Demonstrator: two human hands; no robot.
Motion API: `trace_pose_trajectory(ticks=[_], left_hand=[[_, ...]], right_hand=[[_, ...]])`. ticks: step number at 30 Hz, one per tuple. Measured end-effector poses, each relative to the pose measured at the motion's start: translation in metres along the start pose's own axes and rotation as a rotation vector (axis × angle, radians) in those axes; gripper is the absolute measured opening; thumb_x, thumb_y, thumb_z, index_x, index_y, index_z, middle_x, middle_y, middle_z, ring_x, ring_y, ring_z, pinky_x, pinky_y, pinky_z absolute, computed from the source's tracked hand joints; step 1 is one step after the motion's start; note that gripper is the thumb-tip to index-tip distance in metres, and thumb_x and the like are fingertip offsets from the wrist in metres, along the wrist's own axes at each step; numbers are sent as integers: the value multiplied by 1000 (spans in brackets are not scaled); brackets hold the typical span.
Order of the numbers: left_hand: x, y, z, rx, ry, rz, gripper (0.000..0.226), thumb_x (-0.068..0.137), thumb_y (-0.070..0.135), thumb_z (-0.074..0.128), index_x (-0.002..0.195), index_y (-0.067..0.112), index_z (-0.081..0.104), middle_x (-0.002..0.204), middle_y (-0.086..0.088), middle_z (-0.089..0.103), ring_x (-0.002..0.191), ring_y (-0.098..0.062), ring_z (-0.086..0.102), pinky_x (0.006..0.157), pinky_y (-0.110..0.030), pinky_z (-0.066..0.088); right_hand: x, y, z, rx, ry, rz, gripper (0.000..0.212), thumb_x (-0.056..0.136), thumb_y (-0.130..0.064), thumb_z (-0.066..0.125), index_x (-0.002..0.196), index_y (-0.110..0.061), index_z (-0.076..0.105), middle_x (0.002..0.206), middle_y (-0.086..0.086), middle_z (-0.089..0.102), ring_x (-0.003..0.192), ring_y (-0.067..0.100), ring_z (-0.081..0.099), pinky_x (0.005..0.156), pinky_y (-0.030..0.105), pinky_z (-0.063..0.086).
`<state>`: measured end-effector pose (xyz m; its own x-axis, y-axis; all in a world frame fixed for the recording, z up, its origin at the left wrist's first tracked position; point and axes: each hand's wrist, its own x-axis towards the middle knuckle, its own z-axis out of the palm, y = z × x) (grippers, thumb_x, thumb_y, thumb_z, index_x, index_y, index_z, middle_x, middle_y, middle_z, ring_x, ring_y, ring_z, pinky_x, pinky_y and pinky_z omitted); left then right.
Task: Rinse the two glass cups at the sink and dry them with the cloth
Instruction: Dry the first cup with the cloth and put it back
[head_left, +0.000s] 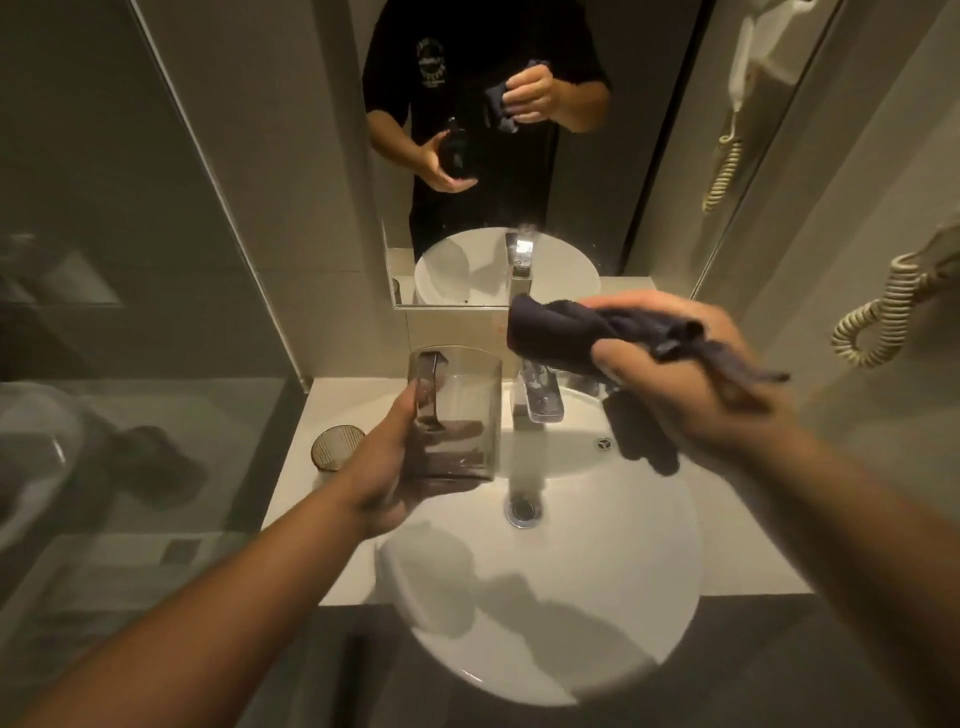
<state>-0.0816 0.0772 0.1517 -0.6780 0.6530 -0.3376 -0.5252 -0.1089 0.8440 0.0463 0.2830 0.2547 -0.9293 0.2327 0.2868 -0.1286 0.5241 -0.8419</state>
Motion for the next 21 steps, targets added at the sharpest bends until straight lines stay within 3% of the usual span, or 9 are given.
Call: trace_pose_trajectory(ticks=[1,3,5,7,10,13,15,18,21], left_hand=[[0,-1,8,-43,39,-24,43,93,57,46,123,31,61,111,-8,76,97,-37,73,73,-44,61],[1,-7,21,-71,16,0,47,100,54,37,126,25,63,121,-8,73,97,-35,73,72,-44,60],[-3,-5,32,-82,-23,39,48,101,51,34,112,23,71,104,-5,77,84,-24,76,68,-37,60],[-6,-4,37,-73,-57,110,47,96,50,37,101,22,75,90,-5,79,77,-16,76,65,-30,60],[-11,3,37,-73,-96,181,48,82,54,47,110,28,75,117,-8,75,107,-24,72,94,-43,56],[-15,9,35,-43,-70,191,54,77,56,51,116,24,70,116,-7,75,103,-25,73,85,-41,58],[-16,12,35,-43,-76,198,49,86,56,48,116,24,70,113,-5,76,99,-22,74,76,-35,62],[-17,15,37,-112,-44,198,51,101,55,35,120,22,70,115,-5,76,102,-19,74,72,-29,60],[-15,18,35,-207,-38,157,56,102,54,39,134,14,62,135,-12,65,123,-24,64,105,-36,48]], right_hand=[[-1,-1,12,-121,111,-107,32,84,-16,58,115,-16,67,90,-8,72,86,-2,67,70,13,52],[-9,0,45,-372,157,-353,38,85,-15,58,122,-6,62,113,8,69,108,17,65,93,29,53],[-12,12,67,-485,125,-457,42,83,-16,63,122,-2,61,131,17,60,129,31,51,107,46,43],[-12,15,75,-476,37,-443,46,86,-28,65,125,-5,59,147,18,44,144,33,29,114,53,31],[-10,10,79,-510,-65,-430,77,84,-56,59,144,-12,37,160,16,18,150,31,7,115,60,25],[-4,2,78,-548,-98,-395,94,84,-70,45,152,-11,17,162,13,12,150,28,2,116,58,22],[-1,-1,81,-569,-82,-389,92,85,-67,45,151,-6,23,160,15,17,149,30,7,116,57,23],[-4,0,91,-557,10,-447,73,89,-41,63,145,-1,37,155,19,31,147,35,21,113,57,31],[-16,3,105,-532,90,-489,54,93,-27,56,140,-2,45,151,18,39,145,33,28,113,53,33]])
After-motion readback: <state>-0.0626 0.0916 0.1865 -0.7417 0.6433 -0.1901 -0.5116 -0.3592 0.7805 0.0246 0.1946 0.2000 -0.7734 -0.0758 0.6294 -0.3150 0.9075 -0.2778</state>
